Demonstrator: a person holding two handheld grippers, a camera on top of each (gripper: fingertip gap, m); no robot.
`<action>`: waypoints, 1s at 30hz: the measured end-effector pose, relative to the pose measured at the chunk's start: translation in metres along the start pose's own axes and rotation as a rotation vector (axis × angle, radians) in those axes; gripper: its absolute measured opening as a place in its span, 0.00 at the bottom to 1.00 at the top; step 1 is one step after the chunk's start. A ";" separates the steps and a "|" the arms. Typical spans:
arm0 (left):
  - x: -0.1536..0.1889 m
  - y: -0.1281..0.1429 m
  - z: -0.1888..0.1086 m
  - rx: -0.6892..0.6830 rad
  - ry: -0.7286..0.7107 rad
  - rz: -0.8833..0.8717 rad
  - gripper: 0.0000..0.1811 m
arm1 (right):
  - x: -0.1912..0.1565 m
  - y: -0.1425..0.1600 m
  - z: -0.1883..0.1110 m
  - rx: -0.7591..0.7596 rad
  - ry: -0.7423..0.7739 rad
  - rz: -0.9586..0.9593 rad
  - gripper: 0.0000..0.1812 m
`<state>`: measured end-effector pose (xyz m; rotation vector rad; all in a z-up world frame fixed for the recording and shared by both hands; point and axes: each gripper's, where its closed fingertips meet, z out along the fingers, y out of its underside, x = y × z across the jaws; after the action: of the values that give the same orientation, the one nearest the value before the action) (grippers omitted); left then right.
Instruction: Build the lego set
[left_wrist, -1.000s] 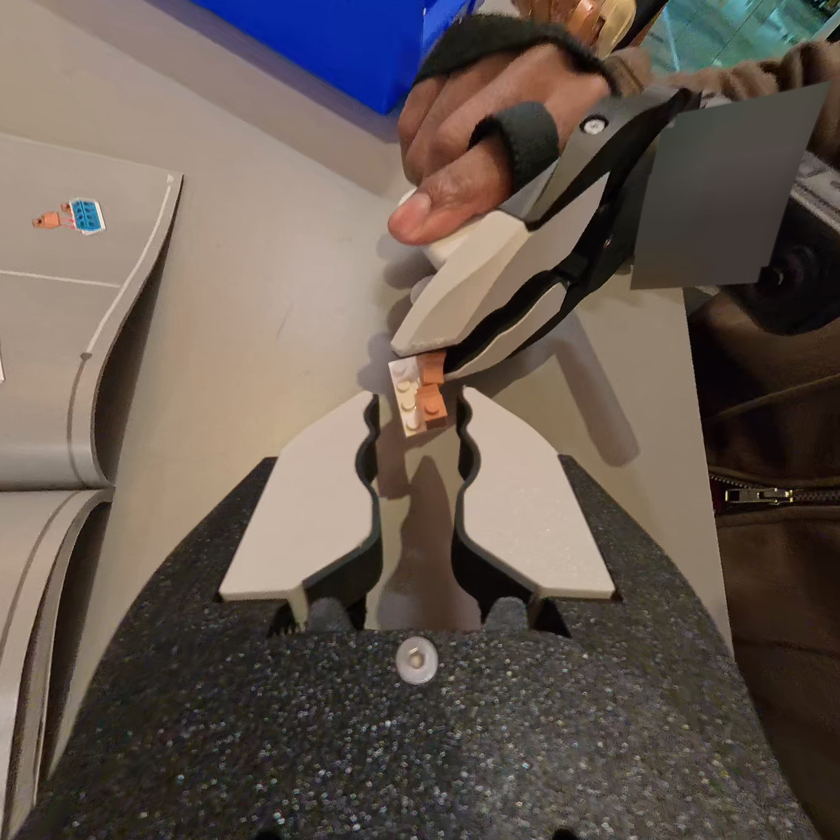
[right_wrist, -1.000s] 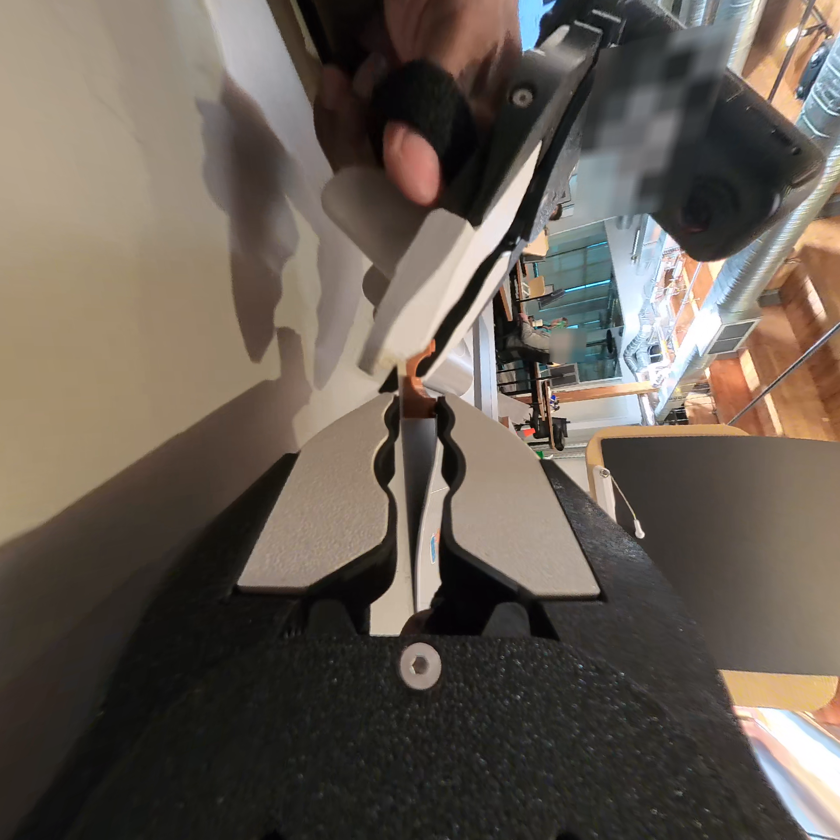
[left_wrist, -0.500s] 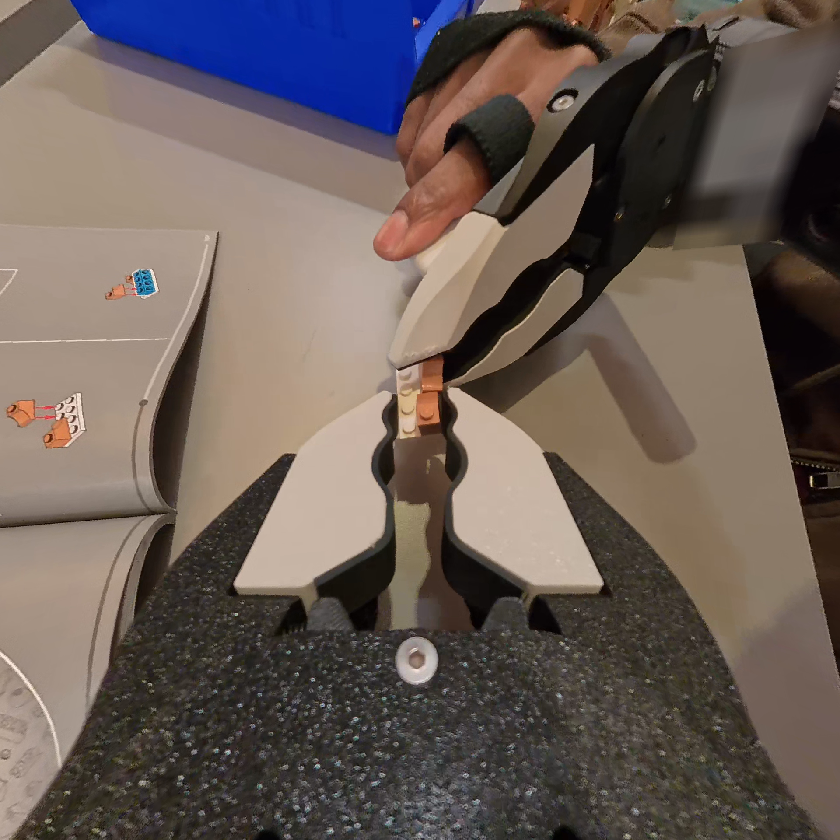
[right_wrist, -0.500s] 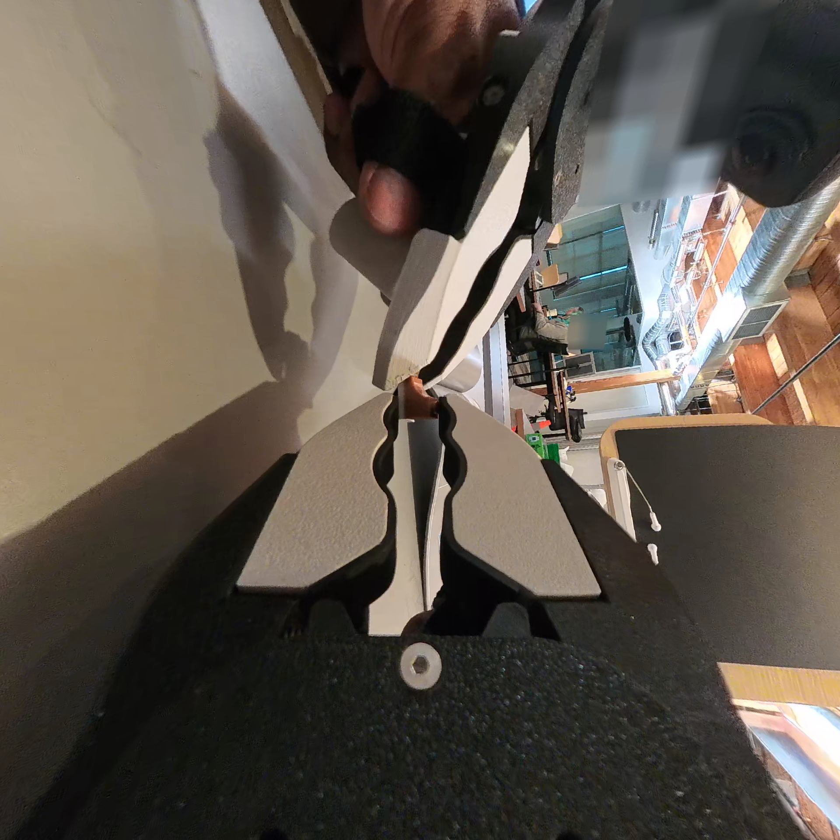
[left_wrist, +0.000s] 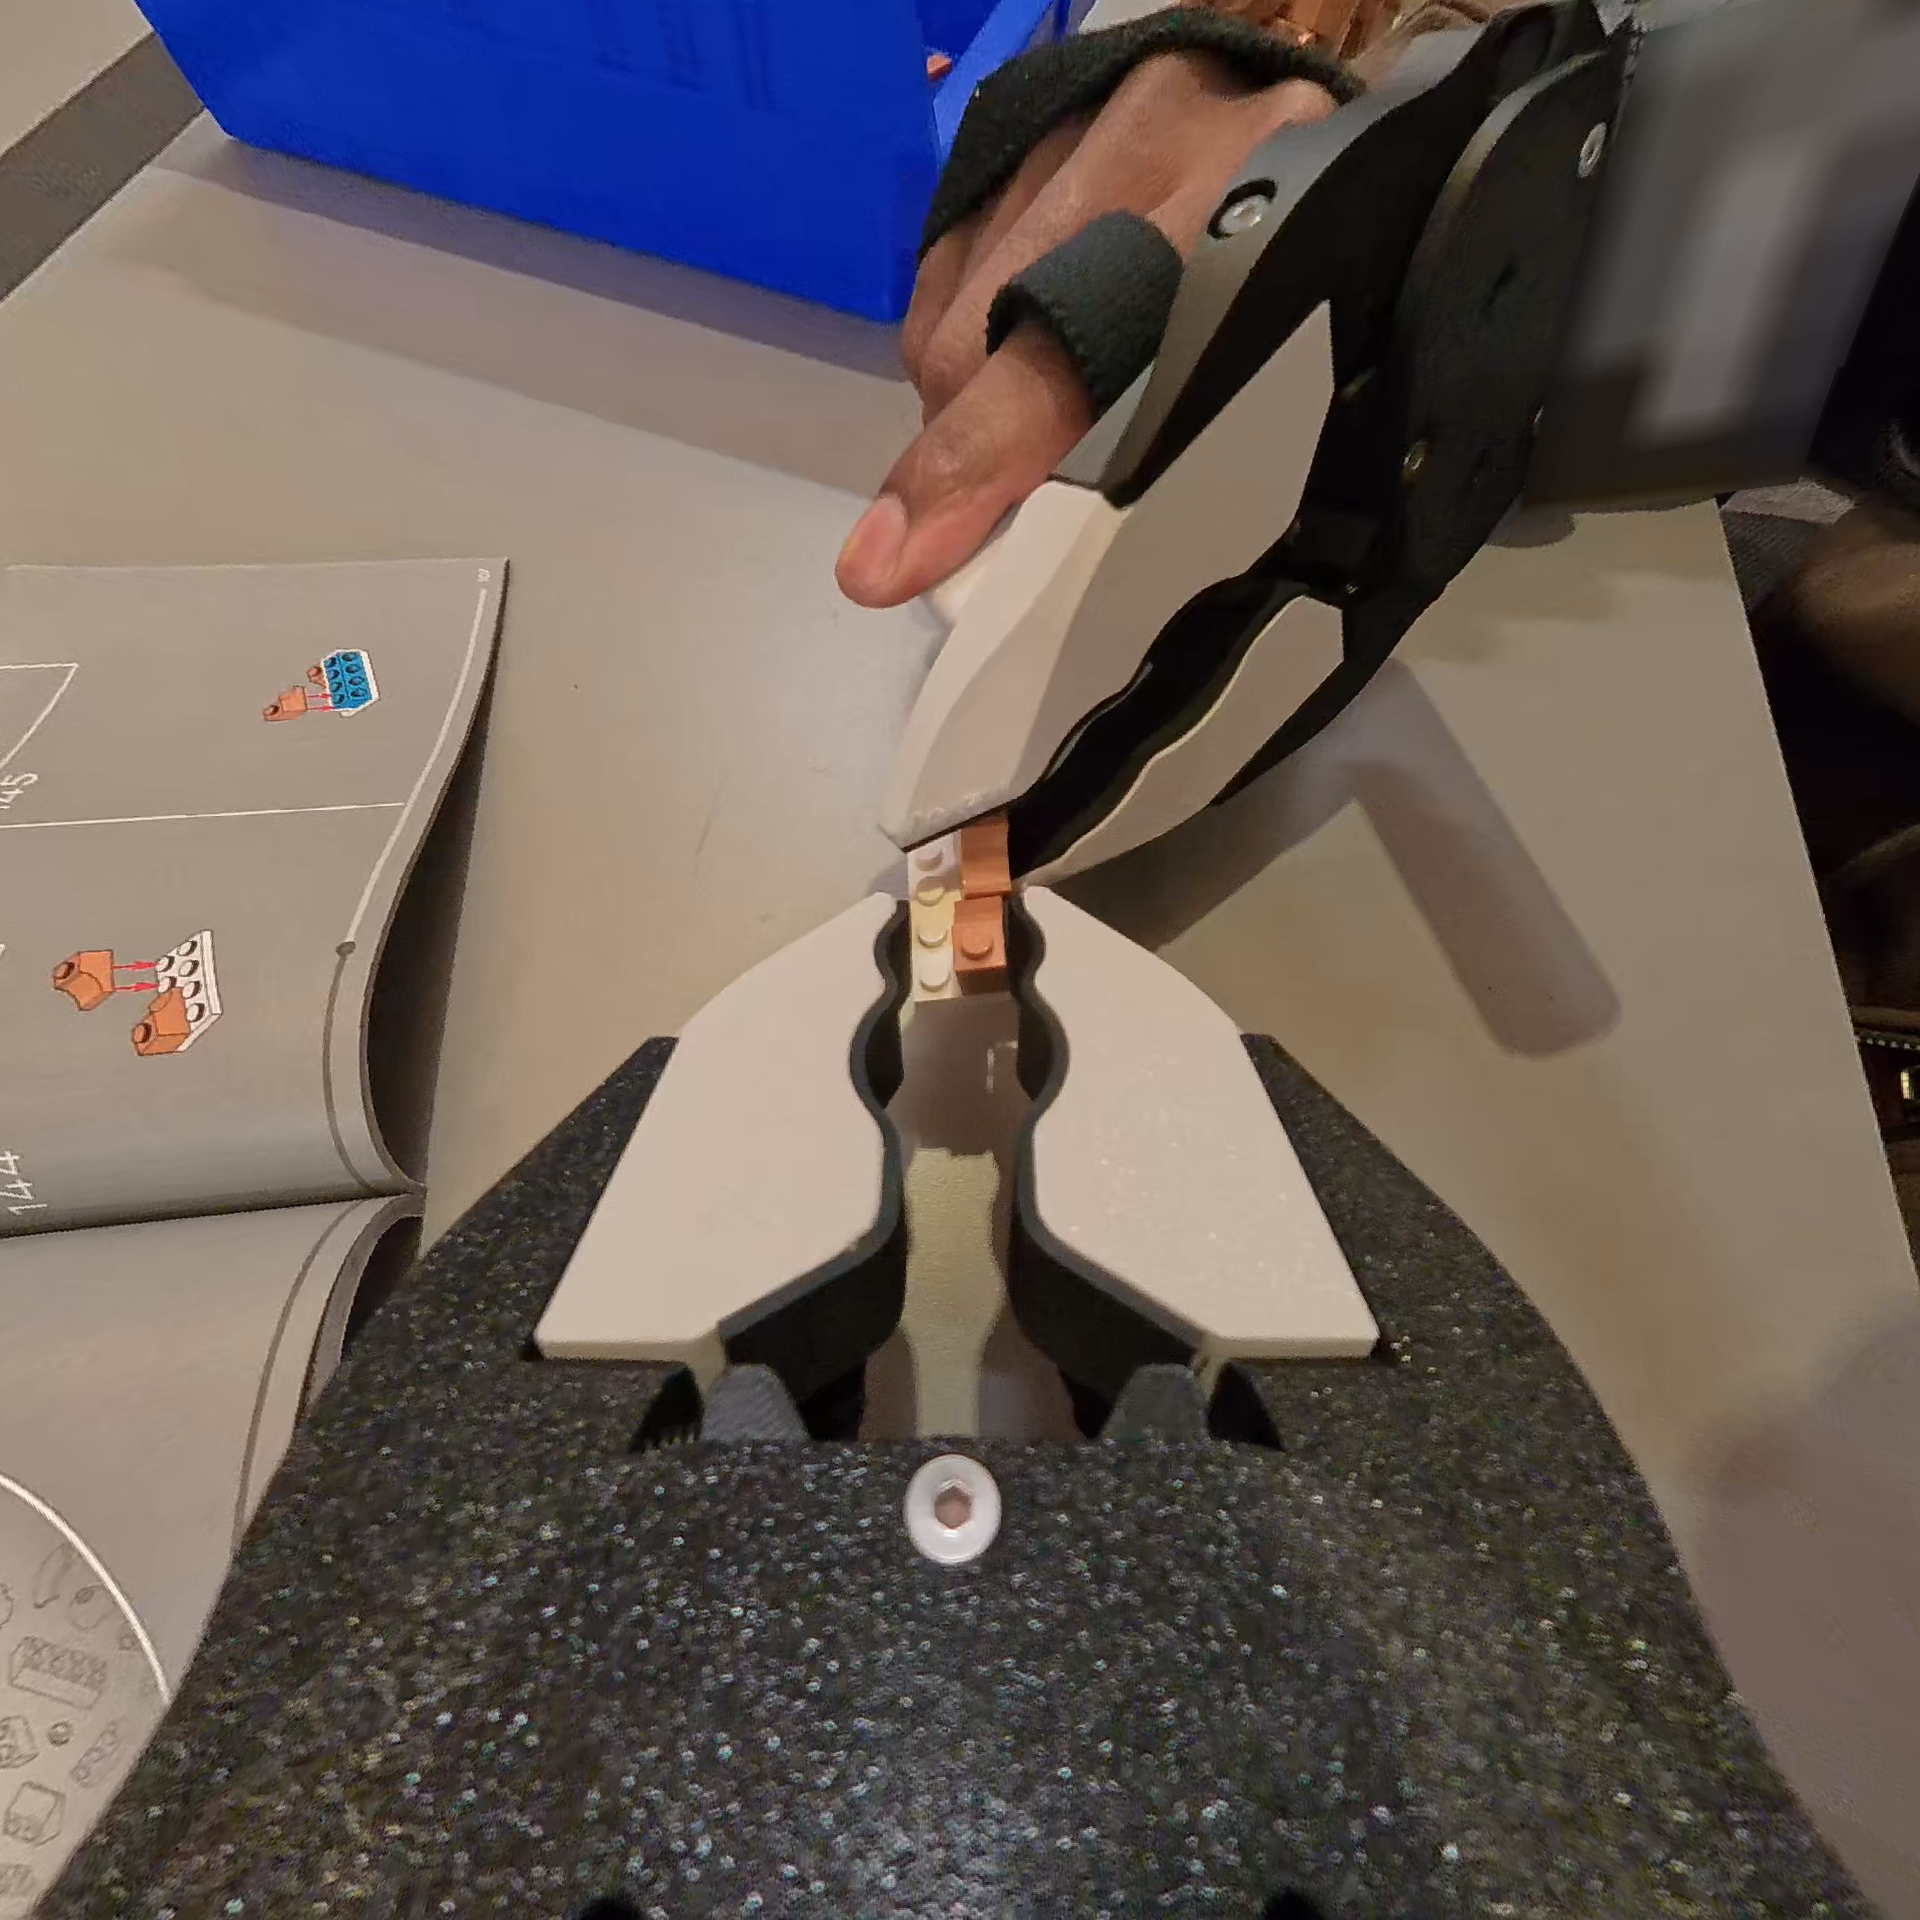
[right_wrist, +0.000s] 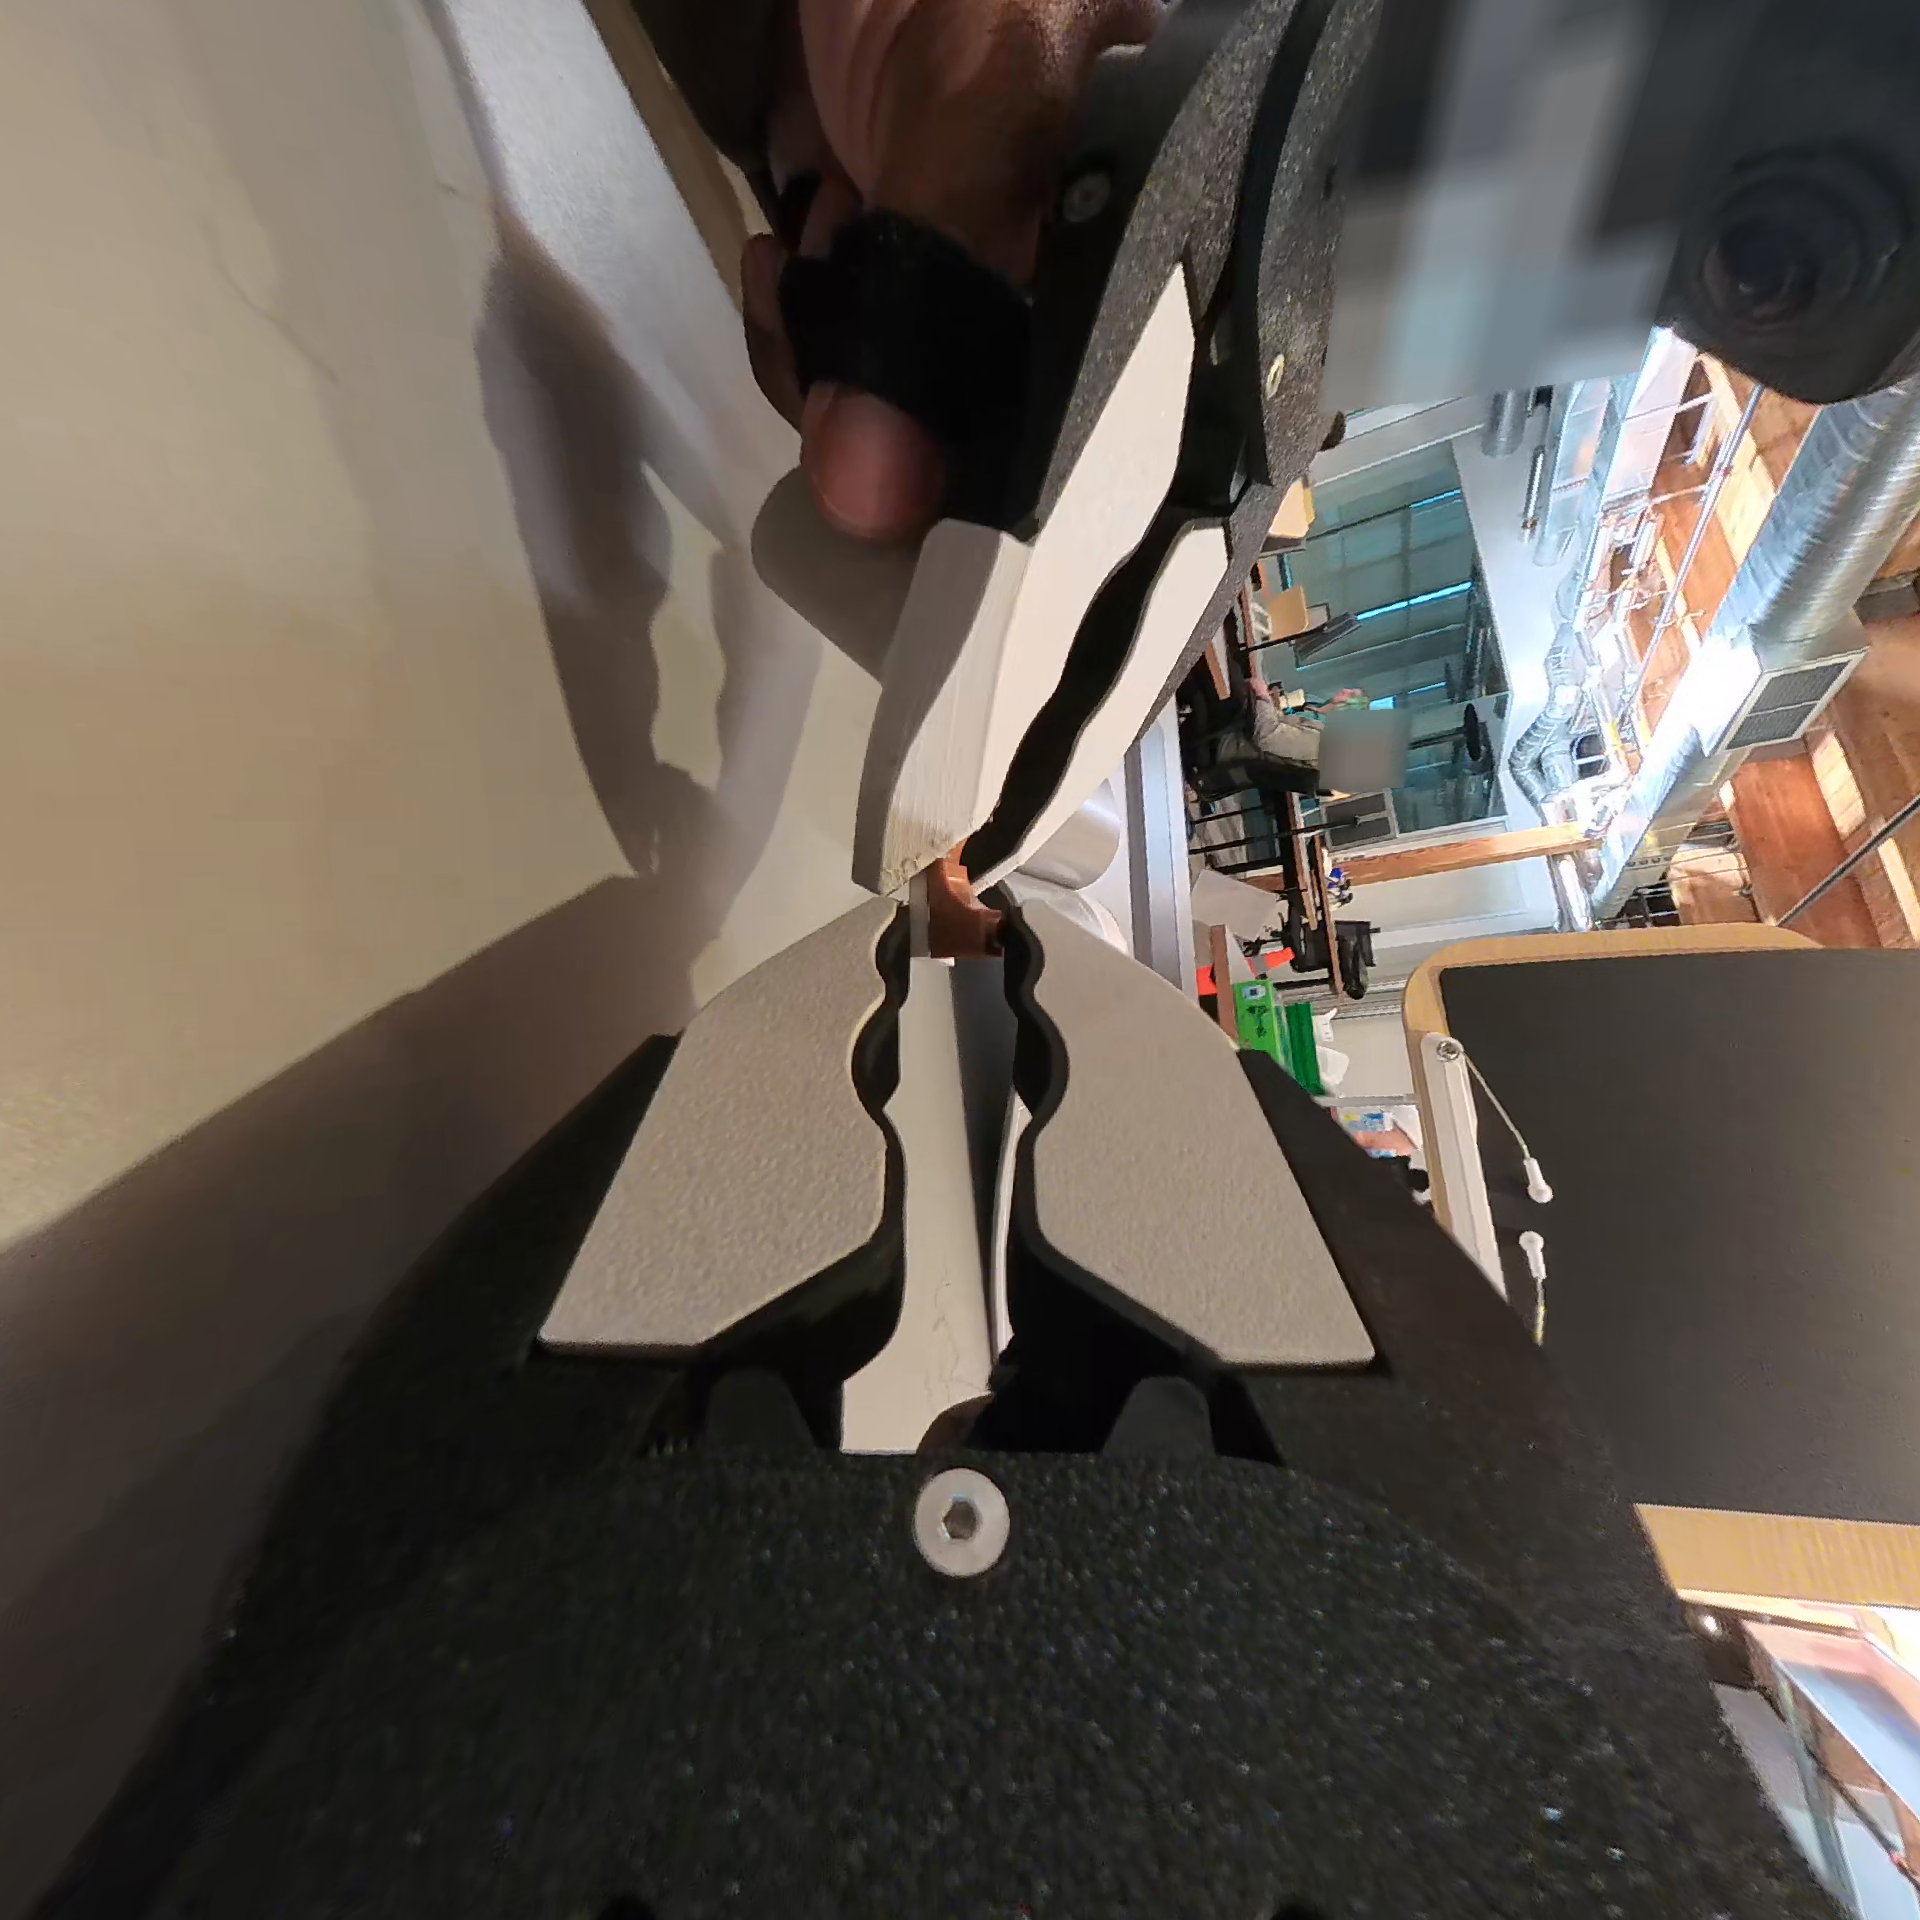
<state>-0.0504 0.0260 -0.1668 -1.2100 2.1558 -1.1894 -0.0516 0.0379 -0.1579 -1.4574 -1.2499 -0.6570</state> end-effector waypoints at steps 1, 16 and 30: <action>0.000 0.000 0.000 -0.003 -0.005 0.005 0.10 | 0.000 0.000 0.000 -0.005 -0.003 0.005 0.09; -0.006 0.000 0.001 -0.013 -0.066 0.039 0.10 | 0.000 0.007 0.004 -0.081 0.002 0.065 0.10; -0.004 -0.001 0.001 -0.010 -0.059 0.041 0.10 | 0.001 0.005 0.002 -0.094 -0.003 0.051 0.09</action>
<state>-0.0465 0.0285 -0.1667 -1.1848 2.1353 -1.1138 -0.0466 0.0406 -0.1595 -1.5633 -1.1941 -0.6875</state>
